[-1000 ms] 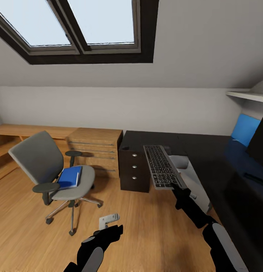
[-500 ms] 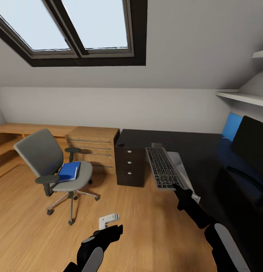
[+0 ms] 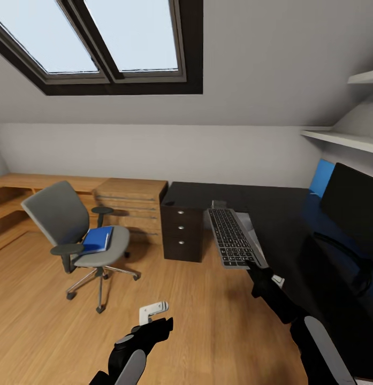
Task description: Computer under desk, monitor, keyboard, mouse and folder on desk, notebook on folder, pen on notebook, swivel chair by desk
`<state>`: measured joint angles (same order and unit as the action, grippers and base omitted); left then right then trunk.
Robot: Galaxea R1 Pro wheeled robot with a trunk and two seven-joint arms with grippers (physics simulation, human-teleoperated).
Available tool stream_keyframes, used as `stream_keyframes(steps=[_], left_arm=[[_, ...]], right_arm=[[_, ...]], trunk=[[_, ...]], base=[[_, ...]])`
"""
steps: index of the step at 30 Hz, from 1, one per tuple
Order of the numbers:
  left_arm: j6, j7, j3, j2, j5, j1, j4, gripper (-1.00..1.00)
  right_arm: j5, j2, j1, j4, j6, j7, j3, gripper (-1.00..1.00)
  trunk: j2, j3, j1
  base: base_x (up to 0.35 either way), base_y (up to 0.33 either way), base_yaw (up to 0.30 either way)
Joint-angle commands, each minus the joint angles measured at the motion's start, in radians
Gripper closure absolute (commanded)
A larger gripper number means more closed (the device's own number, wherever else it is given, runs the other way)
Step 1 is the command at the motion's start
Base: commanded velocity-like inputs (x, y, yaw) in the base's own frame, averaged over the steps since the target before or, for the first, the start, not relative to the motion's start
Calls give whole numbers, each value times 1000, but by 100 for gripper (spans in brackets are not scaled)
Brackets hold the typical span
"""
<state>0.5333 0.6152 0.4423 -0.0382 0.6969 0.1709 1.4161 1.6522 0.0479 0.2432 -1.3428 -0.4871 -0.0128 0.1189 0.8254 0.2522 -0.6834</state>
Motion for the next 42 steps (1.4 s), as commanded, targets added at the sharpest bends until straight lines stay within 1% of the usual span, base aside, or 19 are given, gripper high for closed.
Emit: stream_keyframes(steps=[1,16,22,26,29,38,40,41,42], left_arm=[[1,10,1,0,9,1,1,-100],[1,11,1,1,9,1,1,-100],[1,9,0,1,9,1,1,-100],[1,9,0,1,9,1,1,-100],[1,8,0,1,8,1,1,-100],[1,8,-4,3,6,1,3,-100],[1,8,-5,3,6,1,3,-100],[1,8,-5,3,6,1,3,-100],[1,7,-5,3,6,1,3,-100]], right_arm=[[4,1,1,1,-5,-6,1,100],[7,4,1,3,-5,-9,6,100],[9,-2,1,1,-5,-9,21,100],[9,-4,1,1,-5,-21,22,100],[9,-1,1,3,-5,-22,21,100],[4,-3,1,23,-3,-25,22,100],[2,-3,1,37,1,-25,22,100],[1,-2,1,73,36,-25,22,100],[1,-2,1,77,44,-25,22,100]], trunk=[[1,1,0],[1,1,0],[1,1,0],[1,1,0],[1,1,0],[1,1,0],[1,1,0],[1,1,0],[1,1,0]], base=[[-2,-137,0],[0,-280,0],[0,-98,0],[0,-6,0],[0,-29,0],[0,-258,0],[0,-317,0],[0,-293,0],[0,-291,0]])
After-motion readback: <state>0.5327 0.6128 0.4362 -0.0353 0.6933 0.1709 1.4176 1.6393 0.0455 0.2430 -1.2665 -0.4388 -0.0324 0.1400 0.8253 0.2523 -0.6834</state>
